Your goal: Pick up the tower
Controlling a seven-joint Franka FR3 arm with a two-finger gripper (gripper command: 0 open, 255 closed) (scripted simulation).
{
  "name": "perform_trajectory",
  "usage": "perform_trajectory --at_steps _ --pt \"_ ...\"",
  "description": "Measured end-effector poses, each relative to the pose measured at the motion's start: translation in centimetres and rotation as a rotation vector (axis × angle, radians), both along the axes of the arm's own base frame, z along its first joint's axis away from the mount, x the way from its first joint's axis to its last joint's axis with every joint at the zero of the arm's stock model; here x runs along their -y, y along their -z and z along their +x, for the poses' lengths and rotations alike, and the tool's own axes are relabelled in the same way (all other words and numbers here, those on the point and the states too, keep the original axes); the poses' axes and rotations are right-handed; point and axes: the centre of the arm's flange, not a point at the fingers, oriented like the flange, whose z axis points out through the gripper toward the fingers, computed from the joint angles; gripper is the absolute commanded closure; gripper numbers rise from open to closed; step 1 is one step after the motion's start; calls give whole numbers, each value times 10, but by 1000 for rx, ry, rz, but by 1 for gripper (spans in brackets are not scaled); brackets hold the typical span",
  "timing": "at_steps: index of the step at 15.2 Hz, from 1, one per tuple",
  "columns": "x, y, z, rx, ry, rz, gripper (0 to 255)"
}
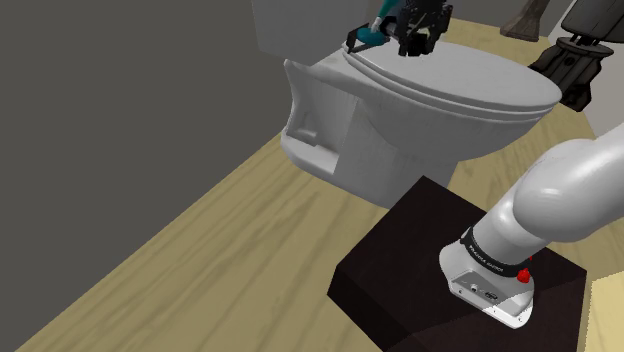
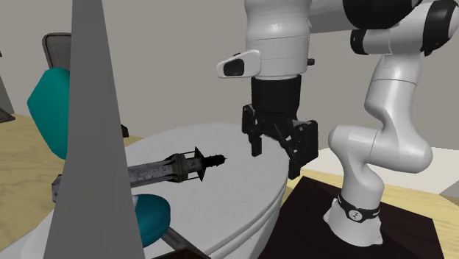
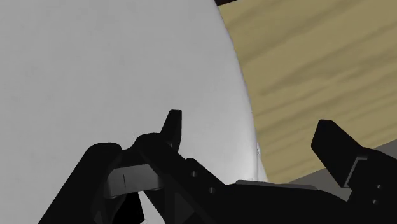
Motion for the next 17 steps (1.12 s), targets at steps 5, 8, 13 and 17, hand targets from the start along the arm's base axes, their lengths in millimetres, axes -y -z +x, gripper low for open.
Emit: perform_trajectory --at_steps 5,8,13,17 --pt "57 -5 36 36 61 12 0" --pt "89 -9 57 57 97 19 0" --pt "147 -14 87 94 159 31 0" --pt "187 -17 106 120 202 39 0"
